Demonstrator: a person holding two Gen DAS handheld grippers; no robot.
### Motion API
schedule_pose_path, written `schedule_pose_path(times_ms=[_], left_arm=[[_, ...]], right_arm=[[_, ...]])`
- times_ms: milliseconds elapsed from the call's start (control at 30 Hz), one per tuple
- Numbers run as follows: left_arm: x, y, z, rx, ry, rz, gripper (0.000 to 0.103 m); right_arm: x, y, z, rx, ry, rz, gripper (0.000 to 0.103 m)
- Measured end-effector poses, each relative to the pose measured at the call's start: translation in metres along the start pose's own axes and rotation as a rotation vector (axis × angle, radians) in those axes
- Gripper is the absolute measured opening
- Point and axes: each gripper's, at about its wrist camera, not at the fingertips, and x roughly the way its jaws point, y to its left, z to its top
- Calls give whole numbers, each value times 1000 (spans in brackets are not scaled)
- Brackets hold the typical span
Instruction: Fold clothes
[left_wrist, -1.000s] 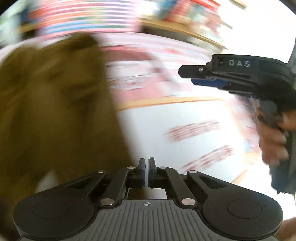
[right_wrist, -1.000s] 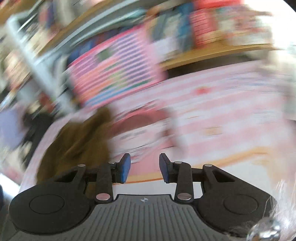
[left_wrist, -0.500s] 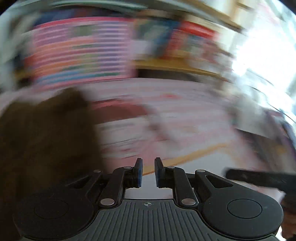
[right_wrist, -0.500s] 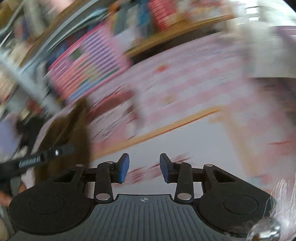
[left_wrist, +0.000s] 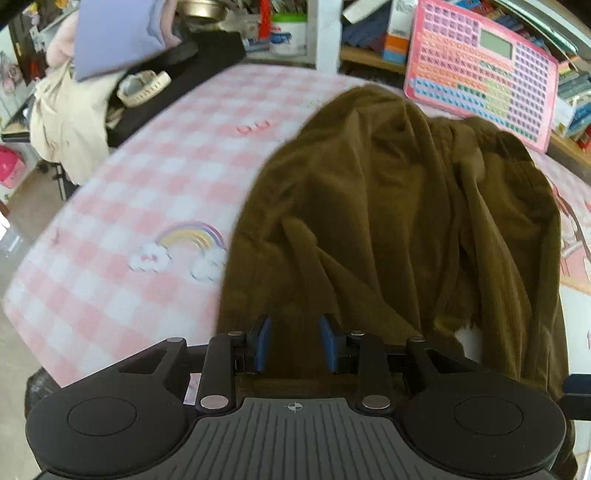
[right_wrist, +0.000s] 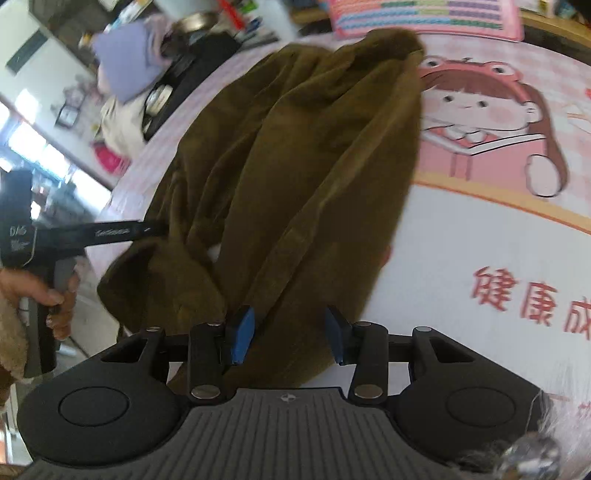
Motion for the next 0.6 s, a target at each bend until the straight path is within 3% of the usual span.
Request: schedule_pose_path(times_ms=[67,200,267,400,467,600], left_arm=[[2,-11,-3,40,-1,-10,22],[4,-29,-2,106,10,-43,7],[5,-38,-2,141,25,-69,6],[2,-68,-8,219,47,-166,6],[0,-90,-11,252,56,-244,6],[0,-154,-15,379,56,-347,7]], right_arm=[[5,4,-1,-34,16,-18,37],[7,0,-3,-61,5,-58,3],[3,-9,-1,-71,-16,-96,1],[-9,-43,13,-101,-96,-312,0],[-18,-75,27,-32,-131,-405,0],[-53,-115,43,121,-235,-414,2]])
